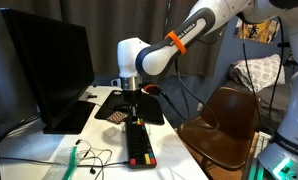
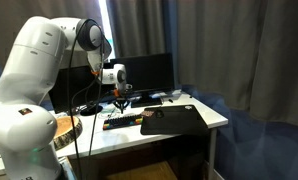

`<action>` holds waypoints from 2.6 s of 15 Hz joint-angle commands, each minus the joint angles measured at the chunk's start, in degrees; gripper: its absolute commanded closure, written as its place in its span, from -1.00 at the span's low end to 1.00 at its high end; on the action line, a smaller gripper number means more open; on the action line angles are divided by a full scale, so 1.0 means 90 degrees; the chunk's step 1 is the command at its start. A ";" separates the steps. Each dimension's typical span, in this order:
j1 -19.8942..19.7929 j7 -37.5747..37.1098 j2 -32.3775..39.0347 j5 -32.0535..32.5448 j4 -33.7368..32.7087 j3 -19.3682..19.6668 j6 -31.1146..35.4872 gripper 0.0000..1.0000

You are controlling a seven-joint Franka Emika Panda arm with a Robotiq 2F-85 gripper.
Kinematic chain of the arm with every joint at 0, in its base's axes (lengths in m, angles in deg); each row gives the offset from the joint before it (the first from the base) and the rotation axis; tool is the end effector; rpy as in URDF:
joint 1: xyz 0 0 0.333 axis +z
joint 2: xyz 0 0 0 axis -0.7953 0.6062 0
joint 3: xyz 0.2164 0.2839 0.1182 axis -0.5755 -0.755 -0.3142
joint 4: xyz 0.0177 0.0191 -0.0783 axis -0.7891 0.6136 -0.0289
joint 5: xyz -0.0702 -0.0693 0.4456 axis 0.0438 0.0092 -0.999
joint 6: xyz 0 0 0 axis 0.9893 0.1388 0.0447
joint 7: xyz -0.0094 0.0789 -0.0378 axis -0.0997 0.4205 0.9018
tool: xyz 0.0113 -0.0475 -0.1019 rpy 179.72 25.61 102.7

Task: Press one keyboard key

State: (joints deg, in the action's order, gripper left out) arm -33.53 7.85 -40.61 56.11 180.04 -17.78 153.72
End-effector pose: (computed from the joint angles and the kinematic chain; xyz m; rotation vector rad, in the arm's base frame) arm 0.5818 0.3888 0.2243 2.7839 1.4093 -0.2143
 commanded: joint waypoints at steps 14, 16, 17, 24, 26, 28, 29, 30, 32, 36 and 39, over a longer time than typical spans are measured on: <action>0.0382 -0.0469 0.1027 0.0350 -0.0998 0.0376 -0.0234 1.00; 0.0399 -0.0452 0.1075 0.0350 -0.1065 0.0369 -0.0284 1.00; 0.0388 -0.0433 0.1039 0.0333 -0.1051 0.0348 -0.0258 1.00; 0.0495 -0.0991 -0.0176 0.0534 -0.0230 0.0374 -0.0121 1.00; 0.0464 -0.1045 -0.0539 0.0459 0.0005 0.0278 -0.0104 0.48; 0.0425 -0.0970 -0.0939 0.0430 0.0326 0.0171 0.0034 0.33; 0.0419 -0.0994 -0.1178 0.0473 0.0559 0.0141 0.0200 0.21; 0.0393 -0.0979 -0.1399 0.0458 0.0773 0.0091 0.0373 0.04; 0.0368 -0.1059 -0.1913 0.0436 0.1321 0.0019 0.0759 -0.24; 0.0374 -0.1405 -0.2937 0.0586 0.2452 -0.0054 0.1817 -0.77; 0.0305 -0.1255 -0.3567 0.0493 0.3172 -0.0169 0.2481 -1.00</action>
State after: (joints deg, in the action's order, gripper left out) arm -29.90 -3.16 -65.42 60.24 200.27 -18.07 170.70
